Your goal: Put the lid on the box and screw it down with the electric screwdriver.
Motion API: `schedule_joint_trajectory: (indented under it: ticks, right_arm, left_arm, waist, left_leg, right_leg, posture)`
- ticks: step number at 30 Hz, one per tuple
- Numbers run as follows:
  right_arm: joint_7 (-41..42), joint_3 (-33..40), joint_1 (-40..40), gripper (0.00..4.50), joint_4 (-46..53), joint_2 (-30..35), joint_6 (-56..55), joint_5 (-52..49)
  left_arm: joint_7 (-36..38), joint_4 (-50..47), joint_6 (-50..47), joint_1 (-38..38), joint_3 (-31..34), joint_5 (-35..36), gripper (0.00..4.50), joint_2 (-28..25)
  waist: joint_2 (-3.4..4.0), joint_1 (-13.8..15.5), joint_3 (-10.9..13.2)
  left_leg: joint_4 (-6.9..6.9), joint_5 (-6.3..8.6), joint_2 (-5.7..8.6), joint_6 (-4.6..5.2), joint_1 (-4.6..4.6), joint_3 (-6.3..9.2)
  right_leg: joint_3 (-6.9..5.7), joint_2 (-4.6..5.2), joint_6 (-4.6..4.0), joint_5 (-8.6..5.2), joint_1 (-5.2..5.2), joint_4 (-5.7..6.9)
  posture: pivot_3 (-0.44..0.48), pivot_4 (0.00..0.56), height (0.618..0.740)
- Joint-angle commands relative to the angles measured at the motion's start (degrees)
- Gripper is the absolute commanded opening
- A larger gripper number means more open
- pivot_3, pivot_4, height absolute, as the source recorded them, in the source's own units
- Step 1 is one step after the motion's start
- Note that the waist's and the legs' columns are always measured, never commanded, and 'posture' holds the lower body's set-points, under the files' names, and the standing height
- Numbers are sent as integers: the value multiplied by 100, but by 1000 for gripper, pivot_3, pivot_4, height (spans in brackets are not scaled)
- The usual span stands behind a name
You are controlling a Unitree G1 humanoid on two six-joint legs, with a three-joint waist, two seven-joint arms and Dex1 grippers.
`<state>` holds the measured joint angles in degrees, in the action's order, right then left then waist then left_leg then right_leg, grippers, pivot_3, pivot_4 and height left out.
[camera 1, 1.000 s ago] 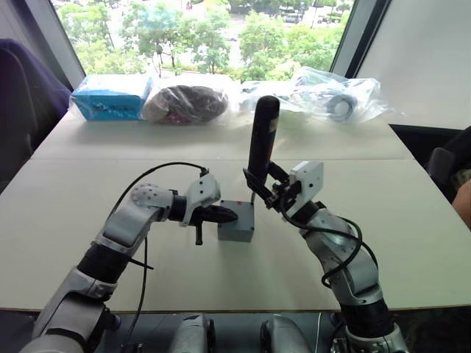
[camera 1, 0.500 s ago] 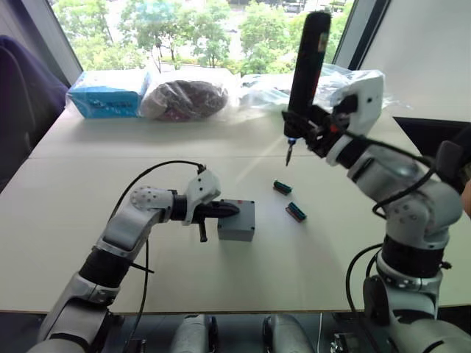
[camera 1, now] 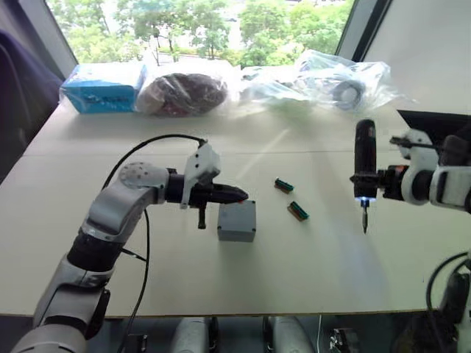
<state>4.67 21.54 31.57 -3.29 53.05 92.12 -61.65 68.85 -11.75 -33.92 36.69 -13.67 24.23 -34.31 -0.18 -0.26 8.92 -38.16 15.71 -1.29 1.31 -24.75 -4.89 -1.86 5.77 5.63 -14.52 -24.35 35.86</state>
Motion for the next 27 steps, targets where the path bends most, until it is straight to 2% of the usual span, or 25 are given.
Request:
schedule_joint_trajectory:
  ticks: [1,7,14,16,17,21,27]
  right_arm:
    - [-275,-82,-250,1787,-270,223,38,-972]
    - [-1014,-219,-71,1787,-858,186,38,-1287]
    - [-1047,-535,-155,1787,-969,438,38,-1215]
    - [-1059,-632,-185,2793,-943,440,38,-1170]
    - [-1059,-659,-187,2963,-928,443,38,-1149]
    - [-925,-766,-164,4439,-617,522,38,-807]
    - [-388,-664,140,4439,-149,399,-64,-279]
  left_arm:
    - [290,-147,318,71,-167,-146,0,-195]
    - [314,-90,472,40,-240,-290,0,-246]
    - [183,-165,516,-118,-276,-454,0,-281]
    - [194,-205,516,-161,-253,-443,0,-311]
    - [199,-209,519,-170,-245,-442,0,-319]
    - [169,-164,492,-185,-153,-428,0,-367]
    - [-11,144,428,-85,200,-340,0,-421]
  waist:
    - [-4,-38,4]
    - [0,-51,37]
    - [-5,-20,41]
    - [-6,-24,41]
    - [-7,-25,41]
    - [-9,-18,41]
    - [-9,-29,41]
  left_leg:
    - [-2,-1,-5,-1,1,3]
    - [-3,-4,-22,-7,18,2]
    - [-3,-4,-29,-7,12,3]
    - [-3,-5,-29,-8,11,1]
    - [-5,-5,-29,-8,11,1]
    - [-9,-5,-30,-8,12,4]
    - [-11,-5,-30,-8,12,4]
  right_leg:
    - [0,-9,0,0,0,4]
    - [10,-27,1,0,0,20]
    - [11,-27,4,-2,0,17]
    - [11,-25,4,-1,0,16]
    - [11,-25,4,-1,1,16]
    - [10,-25,6,0,4,17]
    - [11,-25,7,0,5,18]
  posture:
    - [0,150,740]
    - [0,150,740]
    - [0,150,740]
    - [0,150,740]
    - [0,150,740]
    - [0,150,740]
    - [0,150,740]
